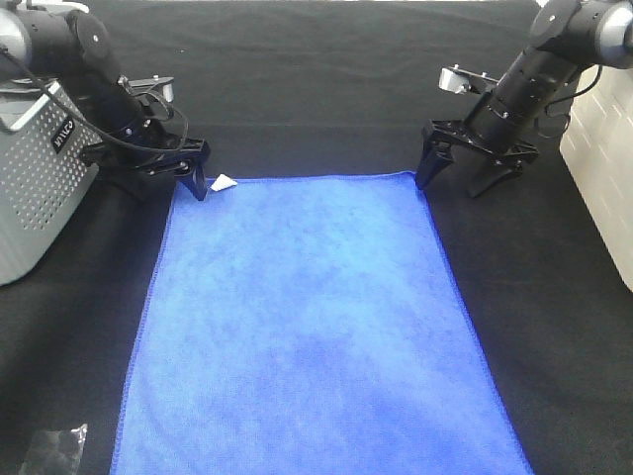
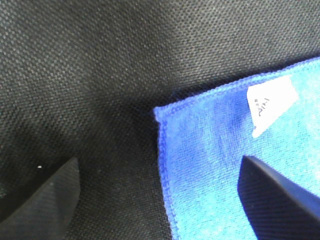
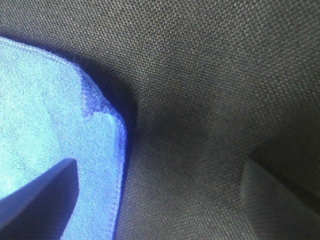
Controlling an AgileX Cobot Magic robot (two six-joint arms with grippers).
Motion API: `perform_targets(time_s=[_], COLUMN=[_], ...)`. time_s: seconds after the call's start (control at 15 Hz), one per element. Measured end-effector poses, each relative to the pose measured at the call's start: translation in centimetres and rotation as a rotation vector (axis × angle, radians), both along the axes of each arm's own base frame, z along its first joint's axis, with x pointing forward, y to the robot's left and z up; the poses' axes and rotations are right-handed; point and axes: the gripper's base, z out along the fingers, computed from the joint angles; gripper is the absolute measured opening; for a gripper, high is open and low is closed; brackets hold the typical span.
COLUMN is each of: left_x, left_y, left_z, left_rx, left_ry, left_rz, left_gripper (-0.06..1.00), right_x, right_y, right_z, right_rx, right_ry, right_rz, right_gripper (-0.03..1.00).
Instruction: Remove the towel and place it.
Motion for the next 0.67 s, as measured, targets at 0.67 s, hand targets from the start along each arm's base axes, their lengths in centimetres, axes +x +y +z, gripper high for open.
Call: perform_targets(time_s=[0.67], left_x=[0.3], left_y=[-1.4], left_z=[0.2], left_rx=[-0.154], left_ry=[-0.015], left_rz=[0.026], left_gripper=[0.8], right_x=[0.1], right_y=[5.7], right_z=[-0.3], right_rx=[0.012], right_ry=[-0.089], right_rz=[0.094], right_gripper=[0.81])
